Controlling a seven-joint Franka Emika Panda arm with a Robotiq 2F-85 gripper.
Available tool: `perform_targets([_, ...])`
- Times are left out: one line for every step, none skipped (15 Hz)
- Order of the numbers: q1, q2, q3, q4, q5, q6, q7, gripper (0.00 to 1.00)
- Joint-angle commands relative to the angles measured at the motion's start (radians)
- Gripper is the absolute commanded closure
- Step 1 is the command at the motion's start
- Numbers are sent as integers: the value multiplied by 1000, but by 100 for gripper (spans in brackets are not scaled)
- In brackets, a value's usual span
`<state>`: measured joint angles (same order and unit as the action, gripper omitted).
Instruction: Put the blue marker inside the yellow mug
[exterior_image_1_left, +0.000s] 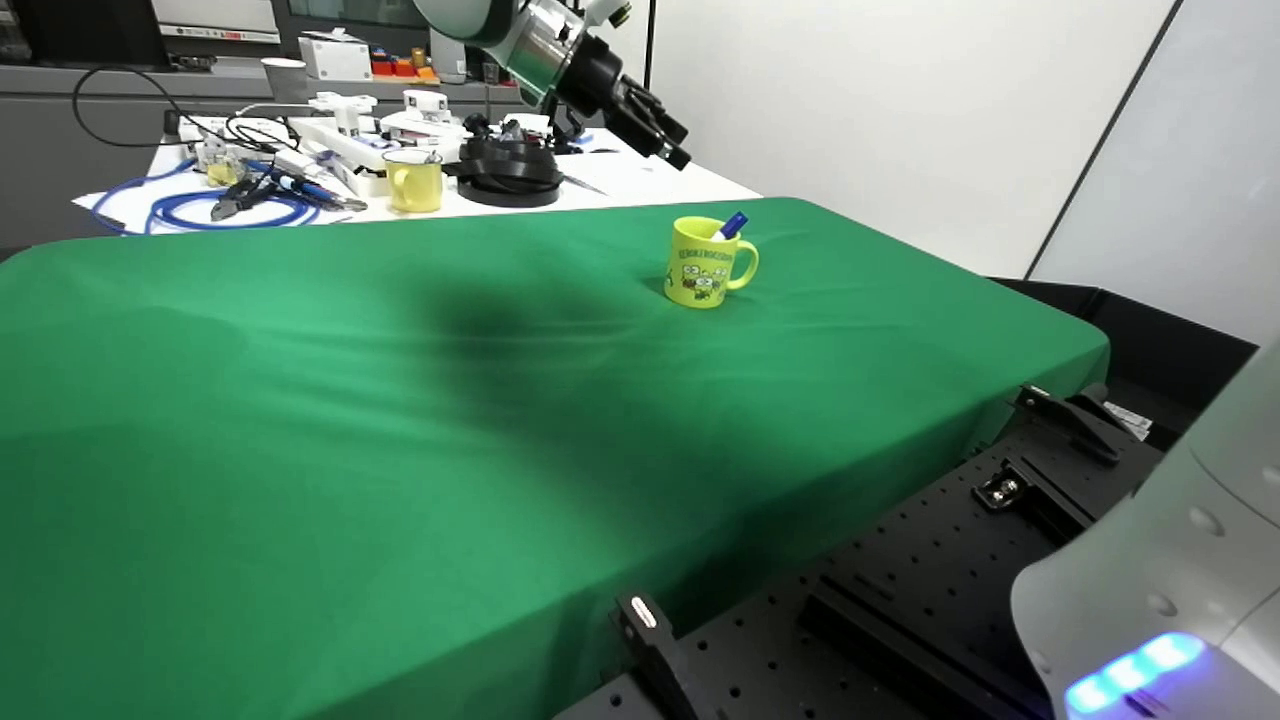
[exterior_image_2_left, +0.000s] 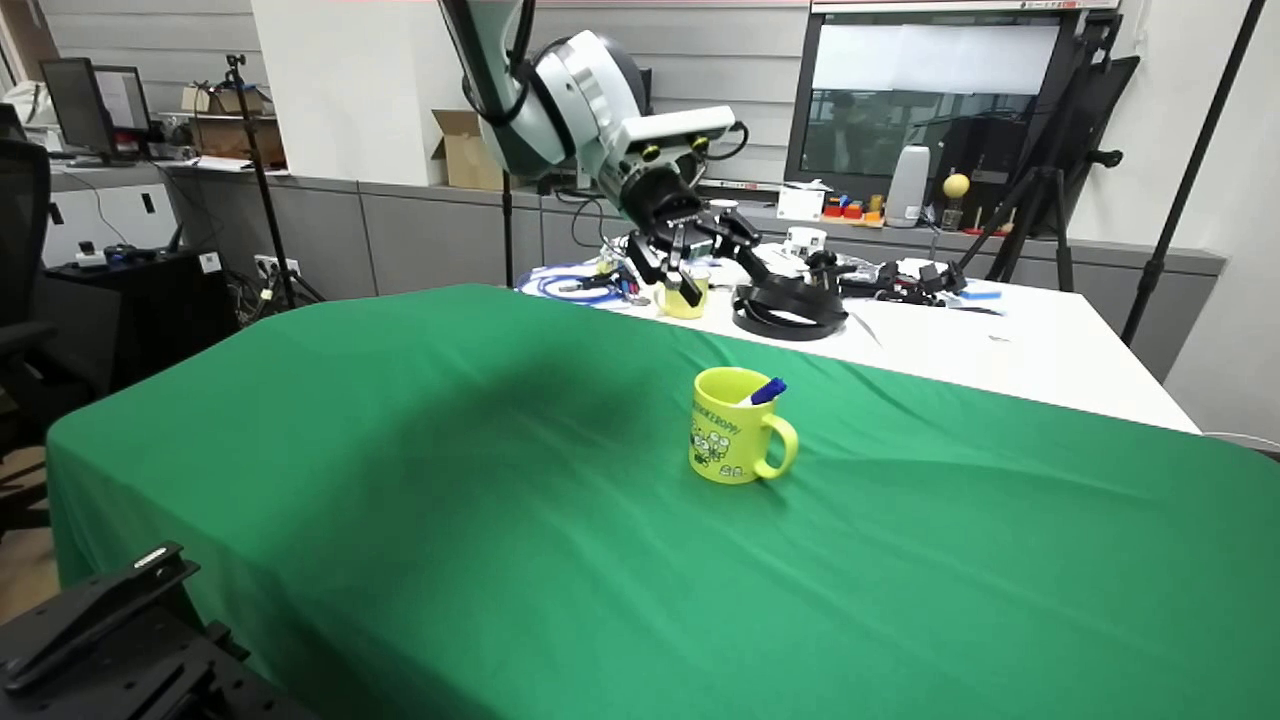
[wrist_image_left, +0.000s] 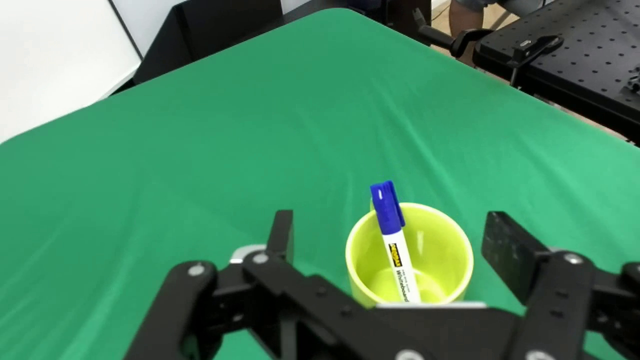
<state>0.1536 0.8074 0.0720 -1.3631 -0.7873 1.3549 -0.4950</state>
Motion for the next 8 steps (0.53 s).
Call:
perform_targets([7, -109, 15, -67, -5, -41, 8, 0])
perform_targets([3, -43, 14, -3, -4, -32, 2, 0])
perform_targets([4, -58, 19, -7, -2, -37, 0, 0])
perform_targets([5, -60, 20, -7, -2, -37, 0, 0])
perform_targets([5, -55, 20, -7, -2, -36, 0, 0])
perform_targets([4, -48, 20, -7, -2, -36, 0, 0])
perform_targets([4, -41, 20, -7, -2, -36, 0, 0])
perform_targets([3, -38, 20, -7, -2, -35, 0, 0])
